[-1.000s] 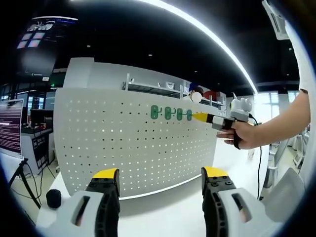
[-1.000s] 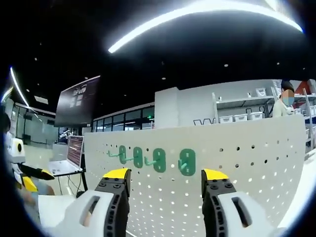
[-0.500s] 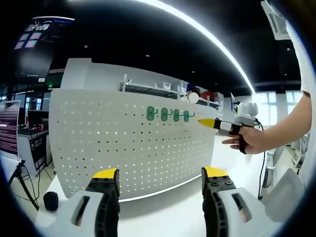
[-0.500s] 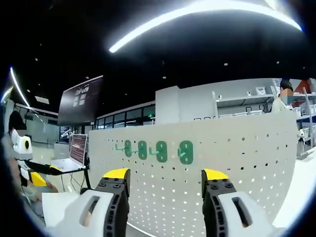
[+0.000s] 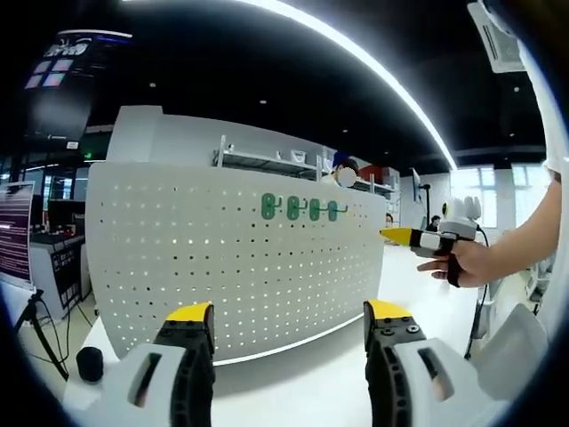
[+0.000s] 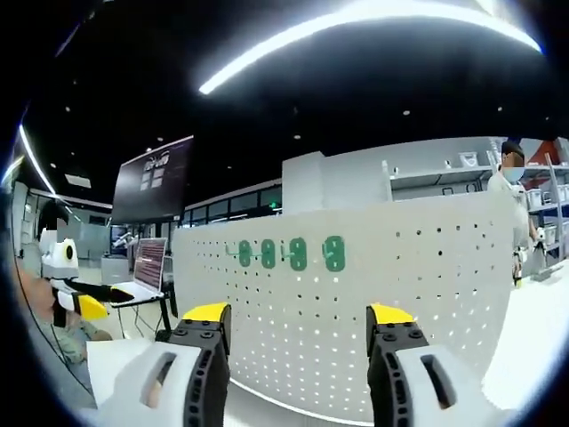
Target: Insert the hook assembly into the mounting plate slot until the hook locks in place.
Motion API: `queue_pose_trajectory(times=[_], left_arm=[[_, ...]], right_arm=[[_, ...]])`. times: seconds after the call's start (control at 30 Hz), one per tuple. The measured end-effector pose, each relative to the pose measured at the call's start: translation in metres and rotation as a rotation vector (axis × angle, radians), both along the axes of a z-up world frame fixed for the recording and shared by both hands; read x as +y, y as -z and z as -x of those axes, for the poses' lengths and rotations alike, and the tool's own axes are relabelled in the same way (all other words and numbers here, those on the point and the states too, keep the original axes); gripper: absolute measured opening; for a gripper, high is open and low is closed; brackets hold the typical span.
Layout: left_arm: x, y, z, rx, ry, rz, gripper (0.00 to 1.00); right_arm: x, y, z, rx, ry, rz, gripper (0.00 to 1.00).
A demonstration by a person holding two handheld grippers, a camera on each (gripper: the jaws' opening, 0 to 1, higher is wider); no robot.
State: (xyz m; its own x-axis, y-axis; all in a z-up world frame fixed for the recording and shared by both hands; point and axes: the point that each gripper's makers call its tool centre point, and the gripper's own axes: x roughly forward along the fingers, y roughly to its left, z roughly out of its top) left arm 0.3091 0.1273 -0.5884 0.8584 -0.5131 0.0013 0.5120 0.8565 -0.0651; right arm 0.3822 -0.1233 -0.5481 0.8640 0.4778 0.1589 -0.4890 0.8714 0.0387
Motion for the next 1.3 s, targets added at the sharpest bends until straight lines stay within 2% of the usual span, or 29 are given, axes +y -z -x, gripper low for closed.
queue_pose_trajectory(times=[0.8,1.07,1.3], left_arm=[[-0.012,-0.007,0.004,-0.031,0.039,-0.017,0.73],[-0.012,-0.008,0.007,-0.031,0.043,-0.020,0.73],[-0.010,-0.006,0.011,-0.028,0.049,-0.023,0.73]], right_arm=[[-0.008,0.018,0.047,0.022,-0.001,-0.004,0.62],[-0.007,0.024,0.063,0.031,-0.009,0.010,0.62],[-0.015,0.028,0.074,0.043,-0.001,0.000,0.63]])
